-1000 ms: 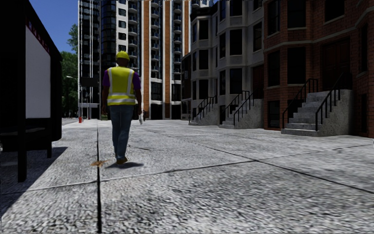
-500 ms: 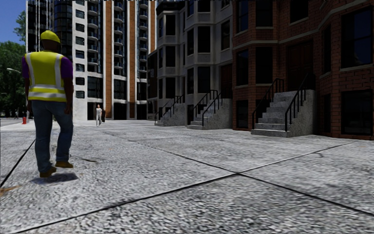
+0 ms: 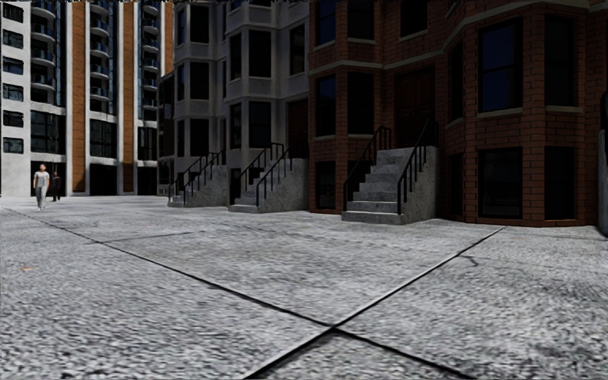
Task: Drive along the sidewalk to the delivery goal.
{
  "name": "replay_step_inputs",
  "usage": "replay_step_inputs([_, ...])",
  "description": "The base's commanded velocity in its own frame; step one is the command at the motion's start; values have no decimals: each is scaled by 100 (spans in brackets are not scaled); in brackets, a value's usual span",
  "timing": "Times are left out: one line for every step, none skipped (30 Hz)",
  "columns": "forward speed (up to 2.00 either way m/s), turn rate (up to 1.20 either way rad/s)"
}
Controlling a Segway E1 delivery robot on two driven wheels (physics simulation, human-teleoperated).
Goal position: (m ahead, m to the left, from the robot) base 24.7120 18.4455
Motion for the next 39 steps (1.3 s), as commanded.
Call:
replay_step_inputs([200,-32])
replay_step_inputs([200,-32])
replay_step_inputs([200,-19])
replay_step_inputs([200,-6])
replay_step_inputs([200,0])
replay_step_inputs([200,0])
replay_step_inputs([200,0])
replay_step_inputs([200,0])
replay_step_inputs([200,0])
replay_step_inputs([200,0])
replay_step_inputs([200,0])
replay_step_inputs([200,0])
replay_step_inputs([200,0])
replay_step_inputs([200,0])
replay_step_inputs([200,0])
replay_step_inputs([200,0])
replay_step_inputs([200,1])
replay_step_inputs([200,8])
replay_step_inputs([200,8])
replay_step_inputs([200,12])
replay_step_inputs([200,13])
replay_step_inputs([200,13])
replay_step_inputs([200,13])
replay_step_inputs([200,14])
replay_step_inputs([200,14])
replay_step_inputs([200,14])
replay_step_inputs([200,14])
replay_step_inputs([200,14])
replay_step_inputs([200,14])
replay_step_inputs([200,14])
replay_step_inputs([200,14])
replay_step_inputs([200,14])
replay_step_inputs([200,14])
replay_step_inputs([200,14])
replay_step_inputs([200,14])
replay_step_inputs([200,14])
replay_step_inputs([200,14])
replay_step_inputs([200,14])
replay_step_inputs([200,14])
